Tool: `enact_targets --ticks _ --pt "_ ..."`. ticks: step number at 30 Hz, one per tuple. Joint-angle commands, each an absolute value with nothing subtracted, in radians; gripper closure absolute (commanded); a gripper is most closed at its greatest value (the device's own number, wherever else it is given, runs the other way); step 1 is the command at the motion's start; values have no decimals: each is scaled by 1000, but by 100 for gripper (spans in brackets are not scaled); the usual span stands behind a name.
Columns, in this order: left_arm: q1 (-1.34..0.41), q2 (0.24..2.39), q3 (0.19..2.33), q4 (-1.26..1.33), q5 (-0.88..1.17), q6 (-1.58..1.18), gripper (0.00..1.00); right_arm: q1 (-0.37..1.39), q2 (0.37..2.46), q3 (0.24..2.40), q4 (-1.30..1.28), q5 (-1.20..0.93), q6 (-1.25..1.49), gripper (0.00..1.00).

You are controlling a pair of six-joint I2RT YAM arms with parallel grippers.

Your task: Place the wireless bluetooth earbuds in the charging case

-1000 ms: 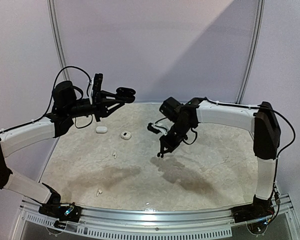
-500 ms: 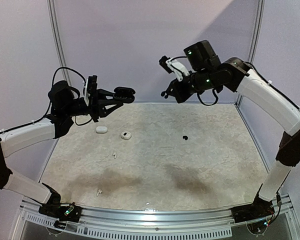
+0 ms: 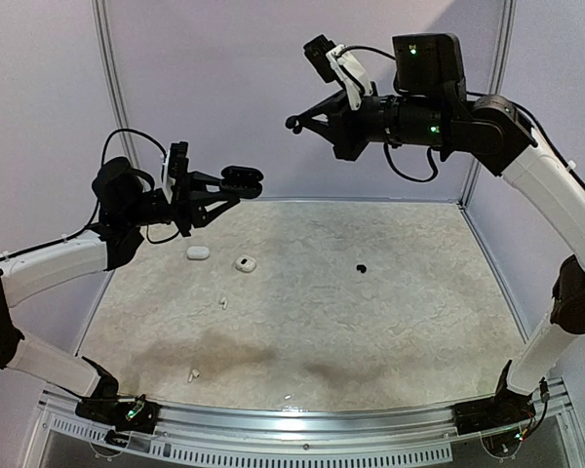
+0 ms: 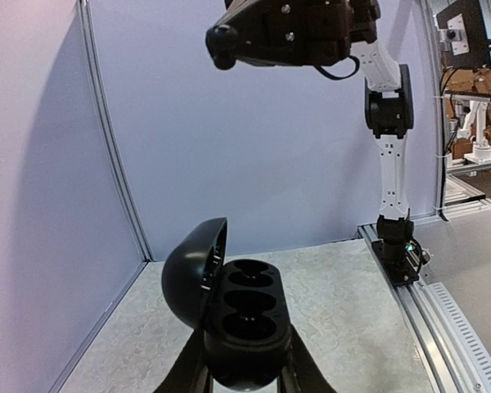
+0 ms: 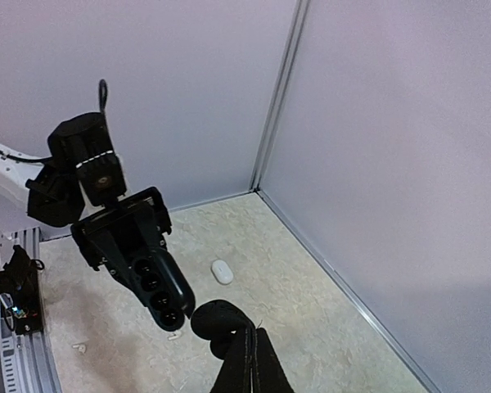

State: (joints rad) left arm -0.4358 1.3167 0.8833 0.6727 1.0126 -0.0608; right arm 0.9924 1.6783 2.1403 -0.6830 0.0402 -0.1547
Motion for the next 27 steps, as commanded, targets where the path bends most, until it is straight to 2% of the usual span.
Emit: enact_targets --ticks 1,7,17,27 --pt "-444 1322 873 703 1006 -62 100 1040 1718 2153 -667 -36 -271 100" --pt "-444 1324 870 708 998 -72 100 1066 1722 2120 -655 -81 -356 100" --pt "-444 1320 868 660 1004 -97 100 1094 1801 2122 -644 -5 -531 100" --pt "-444 1326 865 662 1005 -91 100 1095 1827 2108 -625 59 -572 100"
